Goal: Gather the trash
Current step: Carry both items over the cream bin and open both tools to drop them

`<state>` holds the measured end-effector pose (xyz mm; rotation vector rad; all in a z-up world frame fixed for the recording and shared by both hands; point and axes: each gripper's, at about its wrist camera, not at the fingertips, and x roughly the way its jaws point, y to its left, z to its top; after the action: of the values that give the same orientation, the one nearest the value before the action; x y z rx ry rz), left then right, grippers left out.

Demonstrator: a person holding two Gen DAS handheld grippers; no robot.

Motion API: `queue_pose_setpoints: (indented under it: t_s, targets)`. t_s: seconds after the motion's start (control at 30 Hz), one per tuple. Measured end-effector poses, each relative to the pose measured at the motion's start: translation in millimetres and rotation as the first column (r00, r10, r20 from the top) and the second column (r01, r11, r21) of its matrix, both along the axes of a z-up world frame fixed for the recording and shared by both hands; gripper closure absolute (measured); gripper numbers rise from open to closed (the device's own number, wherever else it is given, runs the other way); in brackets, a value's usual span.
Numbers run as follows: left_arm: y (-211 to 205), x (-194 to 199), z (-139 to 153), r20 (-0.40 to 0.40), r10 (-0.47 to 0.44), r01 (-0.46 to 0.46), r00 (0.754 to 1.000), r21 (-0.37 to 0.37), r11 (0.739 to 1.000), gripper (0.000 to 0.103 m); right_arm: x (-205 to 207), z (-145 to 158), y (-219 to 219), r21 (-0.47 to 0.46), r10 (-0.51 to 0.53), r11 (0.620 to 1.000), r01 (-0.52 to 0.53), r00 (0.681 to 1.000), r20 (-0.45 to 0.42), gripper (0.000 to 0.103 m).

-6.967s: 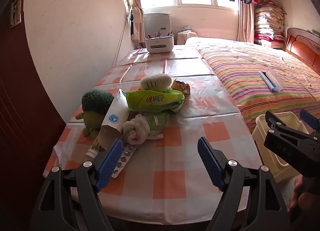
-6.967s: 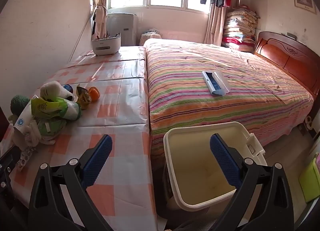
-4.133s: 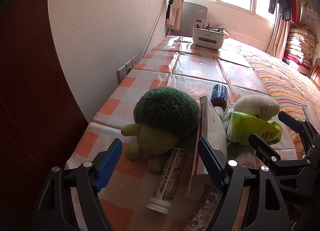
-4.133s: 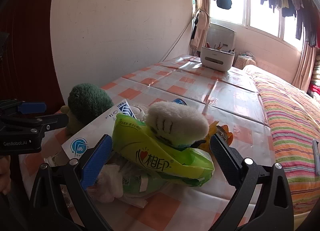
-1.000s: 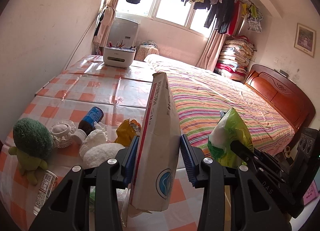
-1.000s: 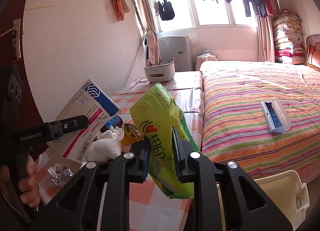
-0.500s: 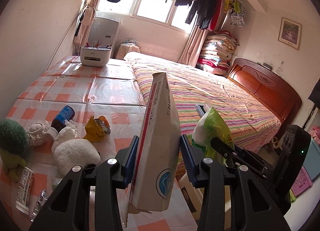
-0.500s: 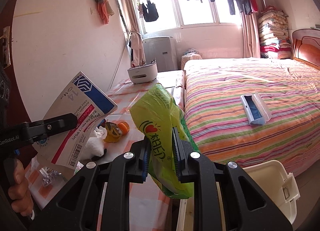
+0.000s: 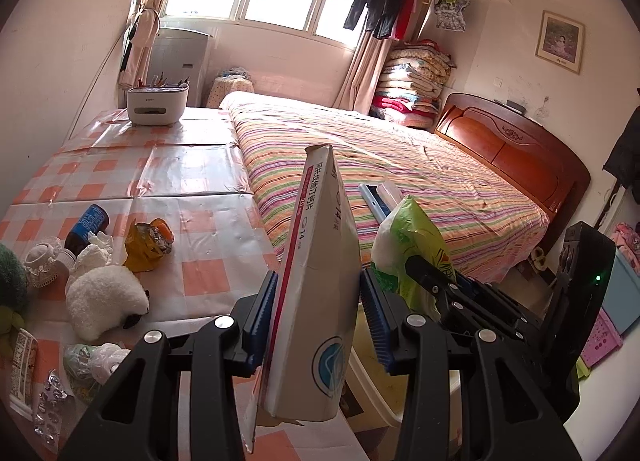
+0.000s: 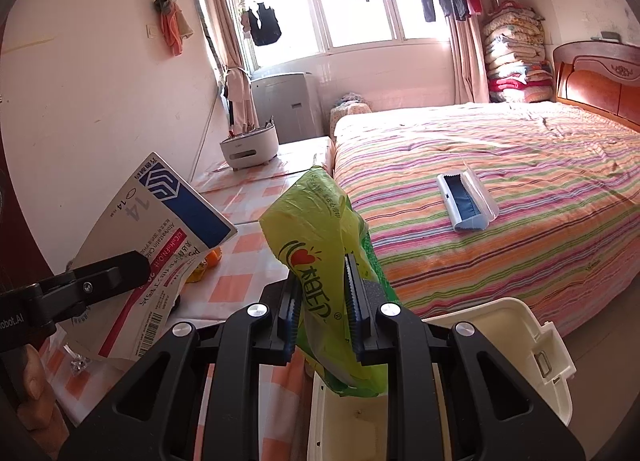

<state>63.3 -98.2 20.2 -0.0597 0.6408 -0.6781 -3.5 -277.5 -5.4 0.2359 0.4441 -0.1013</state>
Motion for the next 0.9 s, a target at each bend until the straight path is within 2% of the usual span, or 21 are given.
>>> queue_pose_setpoints:
  t_s: [0.53,0.9]
  targets:
    - [-25.4,-10.5,-5.7,-0.004,-0.059,0.059,0.998,0.033,0.998,0.062,-13.1,-1.8,-19.4,0.029,-0.052,0.998,0.052,0.999,0.001,0.083]
    - [-44.4,-18.5,-13.7,-0.016,-0.1,0.1,0.995,0.054,0.993,0.062,-25.2,-10.0,-40.4,0.045,-0.144,0.989,0.144,0.99,-0.016,0.08]
